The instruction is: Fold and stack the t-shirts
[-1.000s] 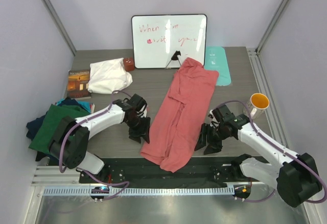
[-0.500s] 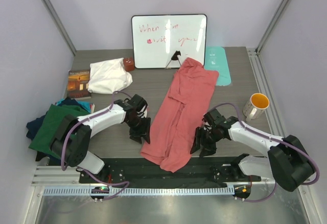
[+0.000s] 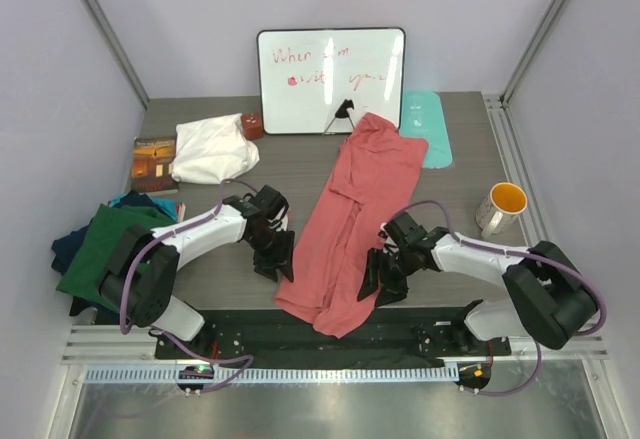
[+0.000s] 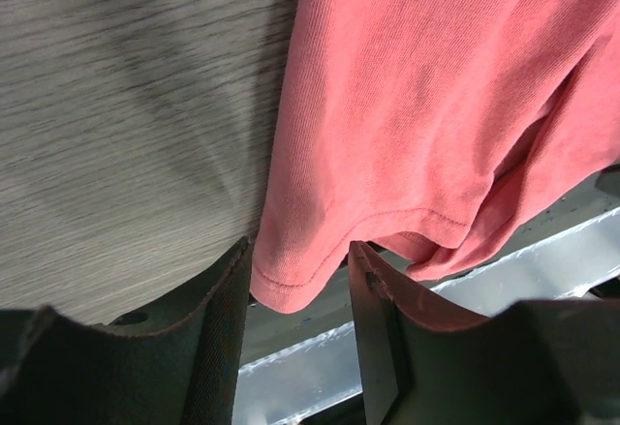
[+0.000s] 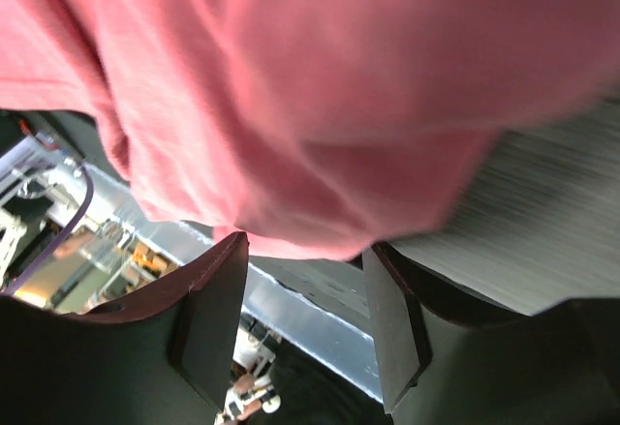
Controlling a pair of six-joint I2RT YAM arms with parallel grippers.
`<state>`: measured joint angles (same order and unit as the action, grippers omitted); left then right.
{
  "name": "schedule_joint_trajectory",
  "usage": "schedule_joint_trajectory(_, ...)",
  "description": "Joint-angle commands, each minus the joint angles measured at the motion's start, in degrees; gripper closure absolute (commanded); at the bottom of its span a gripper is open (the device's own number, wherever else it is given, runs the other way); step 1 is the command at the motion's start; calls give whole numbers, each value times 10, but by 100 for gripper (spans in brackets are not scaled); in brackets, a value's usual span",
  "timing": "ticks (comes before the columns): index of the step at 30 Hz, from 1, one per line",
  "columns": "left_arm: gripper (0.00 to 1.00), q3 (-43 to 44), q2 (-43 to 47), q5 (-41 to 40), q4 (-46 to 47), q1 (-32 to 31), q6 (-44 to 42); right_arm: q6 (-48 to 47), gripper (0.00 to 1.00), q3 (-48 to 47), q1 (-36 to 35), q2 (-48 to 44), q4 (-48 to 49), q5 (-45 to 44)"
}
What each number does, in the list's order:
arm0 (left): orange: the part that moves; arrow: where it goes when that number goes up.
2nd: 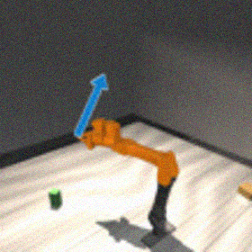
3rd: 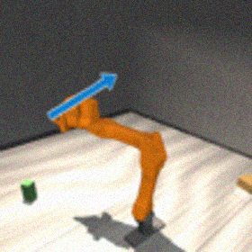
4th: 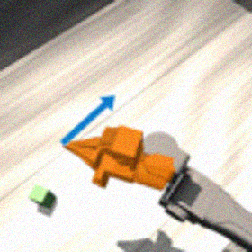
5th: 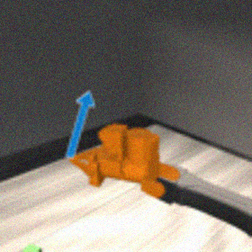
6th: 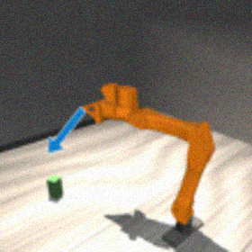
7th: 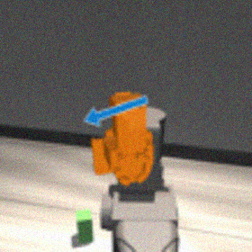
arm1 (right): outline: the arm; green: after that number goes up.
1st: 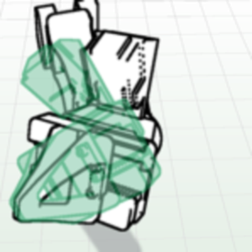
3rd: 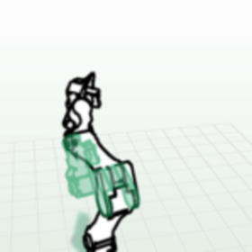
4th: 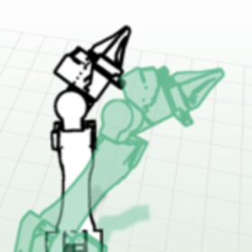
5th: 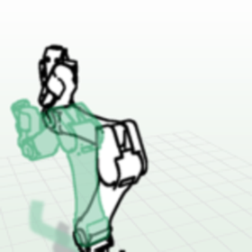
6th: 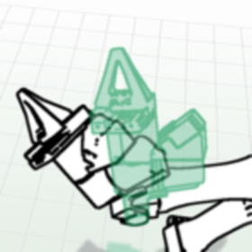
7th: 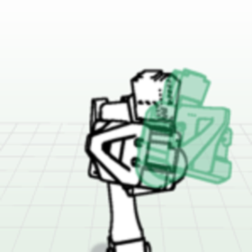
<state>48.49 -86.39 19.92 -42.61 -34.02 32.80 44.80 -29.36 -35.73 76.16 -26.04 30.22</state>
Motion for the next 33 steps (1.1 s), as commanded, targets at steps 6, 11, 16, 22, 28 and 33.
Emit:
schedule_joint_trajectory(6,55,-4,-8,34,21,3,-1,16,43,12,-47,58,114,-29)
schedule_joint_trajectory(11,57,-8,-35,55,29,3,-4,25,44,31,-54,60,141,-27)
schedule_joint_trajectory(16,62,-7,-55,64,28,3,-6,35,61,41,-55,40,151,-32)
schedule_joint_trajectory(22,94,-5,-56,73,29,3,-9,42,88,39,-56,26,155,-22)
schedule_joint_trajectory(28,100,1,-35,69,24,3,-11,42,95,-1,-56,-13,125,-14)
schedule_joint_trajectory(33,100,21,-34,71,23,4,-18,36,96,-59,-56,-17,91,-9)
